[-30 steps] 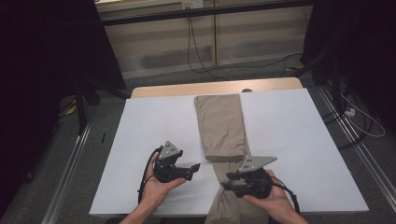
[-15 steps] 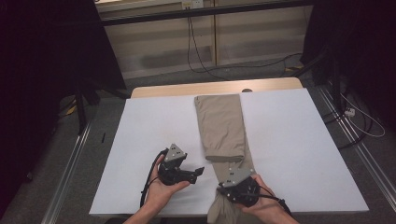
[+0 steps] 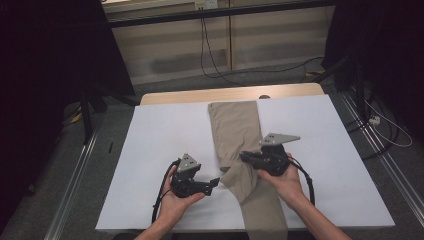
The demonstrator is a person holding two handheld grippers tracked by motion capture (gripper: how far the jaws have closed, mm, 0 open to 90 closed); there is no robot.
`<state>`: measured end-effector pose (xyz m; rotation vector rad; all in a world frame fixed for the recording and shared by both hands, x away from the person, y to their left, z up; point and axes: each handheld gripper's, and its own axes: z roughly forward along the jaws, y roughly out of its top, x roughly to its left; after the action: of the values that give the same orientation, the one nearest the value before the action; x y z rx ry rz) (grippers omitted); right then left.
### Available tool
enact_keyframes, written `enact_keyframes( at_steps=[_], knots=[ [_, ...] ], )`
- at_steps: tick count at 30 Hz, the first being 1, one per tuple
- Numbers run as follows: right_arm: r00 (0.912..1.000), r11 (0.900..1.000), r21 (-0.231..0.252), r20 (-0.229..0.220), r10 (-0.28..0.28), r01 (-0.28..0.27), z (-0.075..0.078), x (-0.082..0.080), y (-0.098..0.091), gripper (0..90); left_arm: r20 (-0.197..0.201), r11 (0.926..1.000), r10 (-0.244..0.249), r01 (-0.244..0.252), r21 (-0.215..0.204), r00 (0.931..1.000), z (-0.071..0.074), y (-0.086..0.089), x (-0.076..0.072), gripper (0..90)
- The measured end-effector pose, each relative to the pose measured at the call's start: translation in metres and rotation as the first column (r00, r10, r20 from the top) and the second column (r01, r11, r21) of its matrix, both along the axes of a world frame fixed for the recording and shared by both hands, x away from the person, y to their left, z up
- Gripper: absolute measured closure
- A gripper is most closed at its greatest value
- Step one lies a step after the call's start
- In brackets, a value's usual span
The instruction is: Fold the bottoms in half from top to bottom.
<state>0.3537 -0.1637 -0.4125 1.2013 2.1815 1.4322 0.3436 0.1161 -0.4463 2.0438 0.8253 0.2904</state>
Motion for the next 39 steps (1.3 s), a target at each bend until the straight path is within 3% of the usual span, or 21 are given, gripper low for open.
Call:
enact_keyframes(
  at_steps=[2,4,7,11,12,13,15,18,20,22,23,25,26,27,29,30,32,33,34,36,39],
  knots=[
    [0.996,0.9967,0.009,-0.039,-0.08,0.081,-0.007,0.014,-0.005,82.9,-0.008,0.9999,-0.013,0.013,0.009,0.9999,0.0,-0.001,-0.002,19.7],
    [0.9896,0.9895,-0.054,-0.046,-0.136,0.134,-0.017,0.026,-0.009,82.5,-0.022,0.9992,-0.037,0.037,0.013,0.9991,-0.001,-0.003,-0.004,24.4],
    [0.9763,0.9784,-0.096,-0.099,-0.192,0.183,-0.033,0.038,-0.014,77.6,-0.06,0.9933,-0.115,0.116,0.01,0.9916,-0.003,-0.011,-0.013,38.9],
    [0.9729,0.9691,-0.159,-0.105,-0.206,0.188,-0.039,0.035,-0.015,54.7,-0.072,0.9634,-0.266,0.268,0.015,0.9614,-0.004,-0.032,-0.033,55.2],
    [0.9751,0.9717,-0.144,-0.092,-0.202,0.187,-0.038,0.031,-0.018,50.0,-0.074,0.9519,-0.304,0.306,0.021,0.9499,-0.005,-0.037,-0.037,58.3],
    [0.9754,0.9714,-0.14,-0.083,-0.204,0.191,-0.035,0.025,-0.021,45.2,-0.065,0.948,-0.314,0.317,0.033,0.9472,-0.006,-0.043,-0.042,59.6],
    [0.976,0.9743,-0.113,-0.077,-0.204,0.195,-0.03,0.012,-0.03,39.7,-0.079,0.9288,-0.364,0.368,0.044,0.9281,-0.009,-0.053,-0.049,58.1],
    [0.9754,0.978,-0.088,-0.098,-0.197,0.189,-0.025,-0.015,-0.044,37.6,-0.067,0.9095,-0.406,0.41,0.067,0.9114,-0.011,-0.063,-0.058,52.7],
    [0.9738,0.9737,-0.128,-0.104,-0.203,0.189,-0.024,-0.036,-0.049,39.0,-0.064,0.8988,-0.424,0.429,0.091,0.9032,-0.012,-0.068,-0.062,51.9],
    [0.9767,0.9804,-0.13,-0.137,-0.165,0.148,-0.028,-0.058,-0.055,45.8,-0.065,0.8865,-0.445,0.45,0.108,0.893,-0.016,-0.073,-0.066,54.6],
    [0.9745,0.9787,-0.151,-0.154,-0.163,0.139,-0.031,-0.069,-0.057,47.2,-0.04,0.8852,-0.445,0.447,0.13,0.8945,-0.017,-0.075,-0.069,55.0],
    [0.9708,0.9729,-0.203,-0.188,-0.149,0.11,-0.038,-0.089,-0.057,50.7,-0.022,0.8807,-0.449,0.447,0.157,0.8931,-0.016,-0.077,-0.071,59.7],
    [0.9693,0.9717,-0.218,-0.205,-0.136,0.09,-0.042,-0.097,-0.057,52.2,-0.016,0.8763,-0.459,0.456,0.157,0.8883,-0.016,-0.077,-0.071,66.8],
    [0.9729,0.9675,-0.238,-0.189,-0.134,0.087,-0.045,-0.105,-0.057,52.8,-0.022,0.8699,-0.471,0.468,0.155,0.882,-0.016,-0.077,-0.072,78.2],
    [0.9761,0.9646,-0.253,-0.179,-0.123,0.075,-0.044,-0.115,-0.056,61.6,-0.006,0.8563,-0.49,0.482,0.185,0.8719,-0.015,-0.08,-0.077,88.5],
    [0.9777,0.9661,-0.249,-0.176,-0.115,0.069,-0.045,-0.118,-0.054,62.1,-0.005,0.8536,-0.492,0.484,0.194,0.8706,-0.015,-0.081,-0.078,90.0],
    [0.981,0.9515,-0.297,-0.147,-0.127,0.079,-0.045,-0.121,-0.049,73.9,-0.034,0.8601,-0.481,0.48,0.174,0.8758,-0.014,-0.08,-0.076,90.0],
    [0.9793,0.9525,-0.295,-0.157,-0.127,0.076,-0.044,-0.121,-0.049,85.7,-0.046,0.8639,-0.477,0.478,0.159,0.8776,-0.014,-0.078,-0.074,90.0],
    [0.9741,0.9673,-0.247,-0.198,-0.109,0.057,-0.045,-0.12,-0.05,90.0,-0.058,0.8648,-0.473,0.476,0.16,0.8791,-0.013,-0.075,-0.074,90.0],
    [0.9742,0.9661,-0.251,-0.197,-0.11,0.058,-0.045,-0.121,-0.049,90.0,-0.071,0.8684,-0.465,0.47,0.159,0.8827,-0.012,-0.071,-0.073,90.0],
    [0.9711,0.9699,-0.238,-0.216,-0.102,0.048,-0.044,-0.123,-0.046,90.0,-0.086,0.8802,-0.445,0.453,0.141,0.8914,-0.009,-0.062,-0.073,90.0]
  ],
)
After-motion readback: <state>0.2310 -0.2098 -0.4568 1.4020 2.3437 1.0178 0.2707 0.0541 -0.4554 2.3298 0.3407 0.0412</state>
